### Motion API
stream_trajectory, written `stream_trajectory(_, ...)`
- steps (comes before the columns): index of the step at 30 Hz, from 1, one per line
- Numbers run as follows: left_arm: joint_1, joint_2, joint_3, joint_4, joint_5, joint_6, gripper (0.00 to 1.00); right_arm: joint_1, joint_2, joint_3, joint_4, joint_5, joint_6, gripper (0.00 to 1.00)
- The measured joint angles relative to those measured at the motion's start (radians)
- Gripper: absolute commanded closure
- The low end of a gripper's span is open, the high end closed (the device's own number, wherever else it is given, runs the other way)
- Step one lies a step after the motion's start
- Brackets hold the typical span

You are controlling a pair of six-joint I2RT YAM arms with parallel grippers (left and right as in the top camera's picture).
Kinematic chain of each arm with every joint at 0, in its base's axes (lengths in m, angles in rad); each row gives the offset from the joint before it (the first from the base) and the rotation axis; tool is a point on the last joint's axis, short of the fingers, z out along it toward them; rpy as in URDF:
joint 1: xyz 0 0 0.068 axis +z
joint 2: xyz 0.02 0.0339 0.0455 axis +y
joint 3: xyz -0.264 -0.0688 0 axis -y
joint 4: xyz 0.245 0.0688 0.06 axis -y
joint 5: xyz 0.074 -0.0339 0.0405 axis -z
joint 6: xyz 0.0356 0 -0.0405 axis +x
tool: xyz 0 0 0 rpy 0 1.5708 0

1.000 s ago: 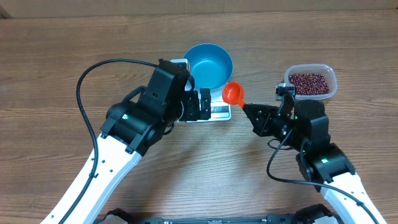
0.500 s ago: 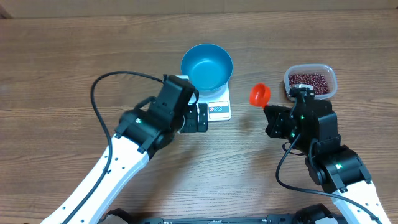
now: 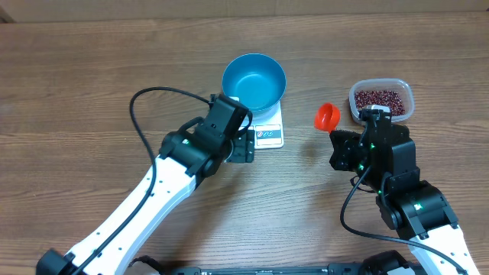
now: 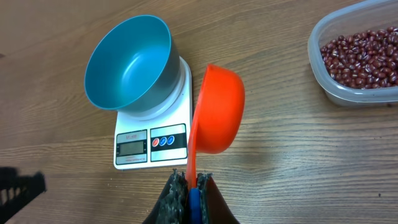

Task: Scoop item into bowl and weigh 150g on scale
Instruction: 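Lower left gripper onto the scale's tare button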

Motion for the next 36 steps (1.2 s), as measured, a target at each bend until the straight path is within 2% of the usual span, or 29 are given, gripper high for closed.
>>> stream_trajectory(3, -0.010, 0.030, 0.000, 0.047, -0.003, 0.010, 0.95, 0.000, 0.000, 0.000, 0.000, 0.003, -0.002, 0.96)
stream_trajectory(4, -0.013, 0.042, 0.000, 0.063, -0.003, 0.017, 0.96, 0.000, 0.000, 0.000, 0.000, 0.005, -0.003, 0.96)
stream_trajectory(17, -0.017, 0.207, 0.000, 0.190, -0.019, 0.045, 0.96, 0.000, 0.000, 0.000, -0.007, 0.034, -0.003, 0.96)
stream_trajectory(36, -0.019, 0.337, -0.001, 0.423, 0.040, 0.297, 0.96, 0.000, 0.024, 0.000, -0.008, 0.034, -0.003, 0.96)
